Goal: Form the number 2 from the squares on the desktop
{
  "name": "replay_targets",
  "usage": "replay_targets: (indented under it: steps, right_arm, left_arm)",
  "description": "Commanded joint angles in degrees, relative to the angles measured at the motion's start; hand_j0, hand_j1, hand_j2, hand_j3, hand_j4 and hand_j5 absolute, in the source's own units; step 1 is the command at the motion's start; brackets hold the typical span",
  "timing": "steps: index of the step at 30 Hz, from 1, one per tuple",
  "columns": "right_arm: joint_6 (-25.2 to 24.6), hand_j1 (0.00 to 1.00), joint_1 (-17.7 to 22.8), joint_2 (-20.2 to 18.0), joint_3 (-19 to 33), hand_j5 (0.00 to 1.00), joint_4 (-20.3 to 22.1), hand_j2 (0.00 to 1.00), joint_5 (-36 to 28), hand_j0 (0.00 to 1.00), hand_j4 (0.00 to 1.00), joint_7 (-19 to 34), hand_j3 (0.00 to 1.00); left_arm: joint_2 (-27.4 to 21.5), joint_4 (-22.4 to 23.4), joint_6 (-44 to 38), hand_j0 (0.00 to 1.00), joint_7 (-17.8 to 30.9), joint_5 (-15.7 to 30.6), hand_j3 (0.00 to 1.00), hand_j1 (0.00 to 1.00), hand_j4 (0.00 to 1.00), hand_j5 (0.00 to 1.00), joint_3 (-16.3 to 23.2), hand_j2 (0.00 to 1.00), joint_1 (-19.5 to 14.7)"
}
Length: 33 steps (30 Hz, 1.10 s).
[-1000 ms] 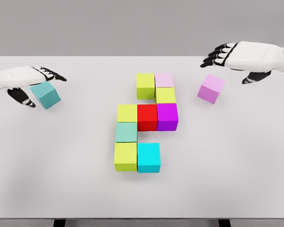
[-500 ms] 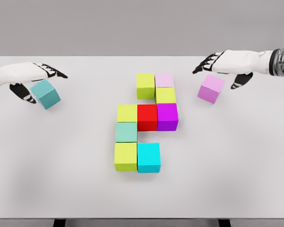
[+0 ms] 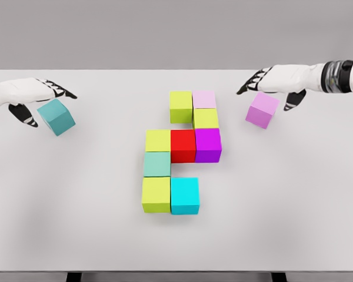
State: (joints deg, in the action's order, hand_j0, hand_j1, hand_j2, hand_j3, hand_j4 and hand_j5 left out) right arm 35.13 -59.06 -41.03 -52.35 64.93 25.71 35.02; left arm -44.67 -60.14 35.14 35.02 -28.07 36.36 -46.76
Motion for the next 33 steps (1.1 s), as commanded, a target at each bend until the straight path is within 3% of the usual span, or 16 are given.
replay_targets:
  steps: [1, 26, 31, 33]
  right_arm:
    - [-0.1, 1.00, 0.0, 0.4, -0.2, 1.00, -1.8, 1.00, 0.6, 1.00, 1.00, 0.0, 1.00]
    - [-0.1, 1.00, -1.2, 3.2, -1.8, 1.00, -2.7, 1.00, 10.8, 1.00, 1.00, 0.0, 1.00]
    - [-0.1, 1.00, -1.8, 3.6, -4.2, 1.00, -2.8, 1.00, 11.8, 1.00, 1.00, 0.0, 1.00]
    - [-0.1, 1.00, -1.8, 3.6, -4.2, 1.00, -2.8, 1.00, 11.8, 1.00, 1.00, 0.0, 1.00]
  left_arm:
    - [1.3, 1.8, -0.1, 0.97, 0.0, -1.7, 0.97, 0.97, 0.97, 0.97, -0.9, 0.97, 0.0]
    - [4.5, 4.2, -0.1, 0.92, 0.0, -6.6, 0.92, 0.92, 0.92, 0.92, -0.9, 0.92, 0.0]
    - [4.6, 4.2, -0.1, 0.86, 0.0, -7.3, 0.86, 0.86, 0.86, 0.86, -0.9, 0.86, 0.0]
    - [4.6, 4.2, -0.1, 0.77, 0.0, -7.3, 0.77, 0.77, 0.77, 0.77, -0.8, 0.77, 0.0]
